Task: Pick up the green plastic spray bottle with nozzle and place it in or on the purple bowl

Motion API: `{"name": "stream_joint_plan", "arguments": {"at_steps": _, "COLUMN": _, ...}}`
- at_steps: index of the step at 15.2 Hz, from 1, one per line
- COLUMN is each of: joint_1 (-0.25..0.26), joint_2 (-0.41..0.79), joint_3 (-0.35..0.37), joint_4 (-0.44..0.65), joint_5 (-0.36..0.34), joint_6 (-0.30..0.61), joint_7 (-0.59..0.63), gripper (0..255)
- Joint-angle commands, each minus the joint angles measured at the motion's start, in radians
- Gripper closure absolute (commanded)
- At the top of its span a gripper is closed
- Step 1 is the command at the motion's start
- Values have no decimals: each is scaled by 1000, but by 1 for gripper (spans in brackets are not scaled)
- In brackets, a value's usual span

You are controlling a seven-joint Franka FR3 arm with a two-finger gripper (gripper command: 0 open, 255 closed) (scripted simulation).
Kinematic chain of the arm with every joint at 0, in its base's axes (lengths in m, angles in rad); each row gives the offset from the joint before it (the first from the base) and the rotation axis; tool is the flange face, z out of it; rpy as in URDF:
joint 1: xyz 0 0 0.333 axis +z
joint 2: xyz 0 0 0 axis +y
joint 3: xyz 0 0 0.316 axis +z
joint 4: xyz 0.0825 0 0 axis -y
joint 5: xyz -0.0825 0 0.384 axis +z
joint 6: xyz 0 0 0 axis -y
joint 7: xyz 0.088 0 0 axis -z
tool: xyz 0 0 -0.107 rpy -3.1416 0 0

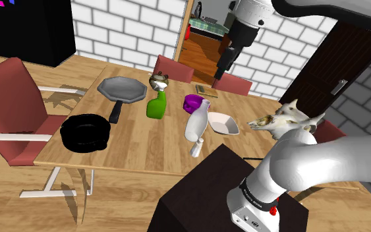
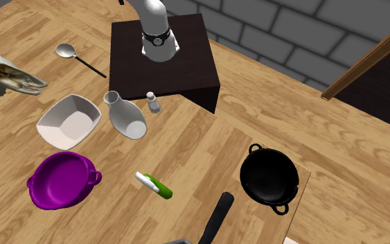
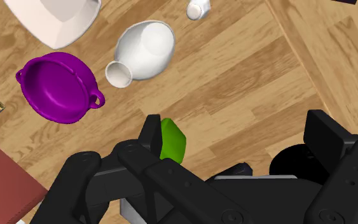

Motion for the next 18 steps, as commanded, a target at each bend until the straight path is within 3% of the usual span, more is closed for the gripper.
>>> {"name": "stream_joint_plan", "arguments": {"at_steps": 1, "joint_1": 0, "joint_2": 0, "joint_3": 0, "joint_4": 0, "joint_5": 0, "joint_6": 0, "joint_7": 0, "gripper": 0}}
{"name": "stream_joint_plan", "arguments": {"at_steps": 10, "joint_1": 6, "joint_2": 285, "joint_3": -132, "joint_4": 39, "joint_5": -17, "joint_6": 235, "joint_7": -201, "gripper": 0}}
{"name": "stream_joint_plan", "arguments": {"at_steps": 18, "joint_1": 23, "joint_2": 591, "joint_3": -221, "joint_4": 178, "joint_5": 37, "joint_6": 381, "joint_7": -393, "gripper": 0}}
